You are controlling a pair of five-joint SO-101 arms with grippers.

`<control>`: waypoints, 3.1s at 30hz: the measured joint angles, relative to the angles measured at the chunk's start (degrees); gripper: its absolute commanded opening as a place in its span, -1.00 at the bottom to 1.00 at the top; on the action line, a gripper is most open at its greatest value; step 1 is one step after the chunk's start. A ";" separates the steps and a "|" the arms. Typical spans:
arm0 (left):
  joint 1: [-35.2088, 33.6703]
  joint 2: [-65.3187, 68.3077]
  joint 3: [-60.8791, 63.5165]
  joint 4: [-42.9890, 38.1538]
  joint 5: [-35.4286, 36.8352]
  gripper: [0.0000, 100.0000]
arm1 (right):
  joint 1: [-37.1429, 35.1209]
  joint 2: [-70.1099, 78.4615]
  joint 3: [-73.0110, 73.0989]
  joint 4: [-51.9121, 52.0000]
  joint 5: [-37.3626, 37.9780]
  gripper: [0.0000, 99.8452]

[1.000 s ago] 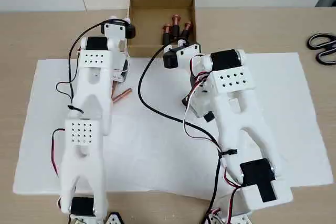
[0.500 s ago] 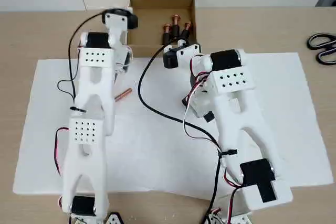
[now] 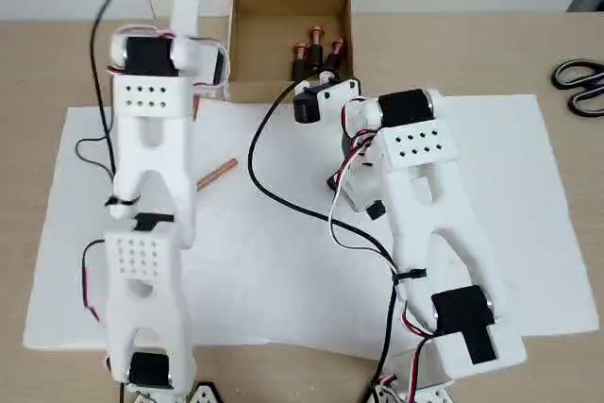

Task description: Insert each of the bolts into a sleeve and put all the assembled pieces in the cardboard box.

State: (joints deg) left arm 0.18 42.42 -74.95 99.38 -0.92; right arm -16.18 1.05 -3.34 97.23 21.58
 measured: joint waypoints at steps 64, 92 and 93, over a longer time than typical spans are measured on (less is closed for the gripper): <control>20.48 -88.35 113.67 -57.05 18.73 -0.99 | -12.92 -97.05 89.41 -56.97 -24.79 -0.99; 26.90 -100.13 134.07 -73.76 18.64 -0.99 | -22.42 -97.32 89.93 -56.97 -27.25 -0.99; 26.90 -100.13 134.51 -74.37 18.64 -0.99 | -22.59 -97.32 89.93 -56.97 -27.25 -0.99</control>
State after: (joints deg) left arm 27.08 -57.71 59.56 25.01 17.71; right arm -38.77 -96.26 86.59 40.26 -5.67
